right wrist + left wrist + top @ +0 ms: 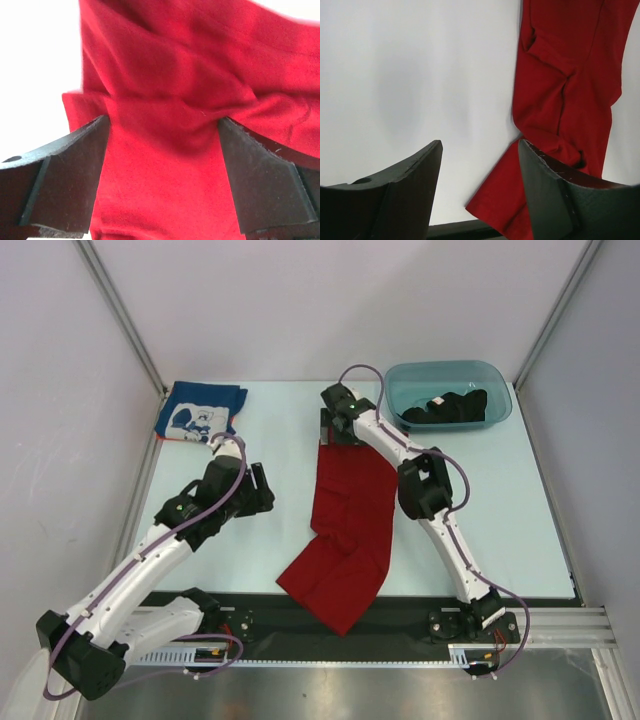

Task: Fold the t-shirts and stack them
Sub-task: Fold the tshirt

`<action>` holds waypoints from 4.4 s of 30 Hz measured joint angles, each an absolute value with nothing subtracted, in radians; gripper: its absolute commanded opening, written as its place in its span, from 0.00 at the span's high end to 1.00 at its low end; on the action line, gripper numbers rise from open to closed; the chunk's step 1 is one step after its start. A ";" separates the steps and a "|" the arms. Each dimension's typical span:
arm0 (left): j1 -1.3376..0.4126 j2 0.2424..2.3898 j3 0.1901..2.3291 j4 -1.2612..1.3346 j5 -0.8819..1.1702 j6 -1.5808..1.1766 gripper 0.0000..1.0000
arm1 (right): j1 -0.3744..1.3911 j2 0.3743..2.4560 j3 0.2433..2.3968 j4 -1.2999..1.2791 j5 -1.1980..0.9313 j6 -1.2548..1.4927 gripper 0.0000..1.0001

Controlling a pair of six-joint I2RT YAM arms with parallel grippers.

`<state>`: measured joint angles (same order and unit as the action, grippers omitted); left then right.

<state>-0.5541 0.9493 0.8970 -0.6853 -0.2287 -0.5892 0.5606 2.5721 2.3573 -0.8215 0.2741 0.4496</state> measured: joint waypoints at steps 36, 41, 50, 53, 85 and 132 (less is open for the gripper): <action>-0.391 0.902 0.853 -0.680 -0.123 -0.604 0.30 | 0.607 2.382 2.553 -0.612 0.128 0.306 0.00; -0.391 0.910 0.861 -0.665 -0.110 -0.624 0.31 | 0.696 2.330 2.527 -0.747 0.204 0.284 0.00; -0.391 0.892 0.856 -0.665 -0.101 -0.652 0.31 | 0.760 2.359 2.405 -0.924 0.290 0.324 0.00; -0.391 0.871 0.842 -0.667 -0.101 -0.657 0.31 | 0.755 2.365 2.357 -0.923 0.292 0.332 0.00; -0.413 0.772 0.618 -0.647 0.036 -0.778 0.25 | 0.590 2.767 2.662 -0.670 0.133 0.368 0.00; -0.855 1.093 0.381 -0.501 0.156 -1.403 0.51 | 0.594 1.181 0.516 -0.521 -0.415 0.596 0.38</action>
<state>-0.8547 1.0935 0.3809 -0.5014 0.1558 -1.4029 0.5938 1.1812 0.5156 -0.5209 -0.4152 0.5957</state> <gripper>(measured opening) 0.491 0.633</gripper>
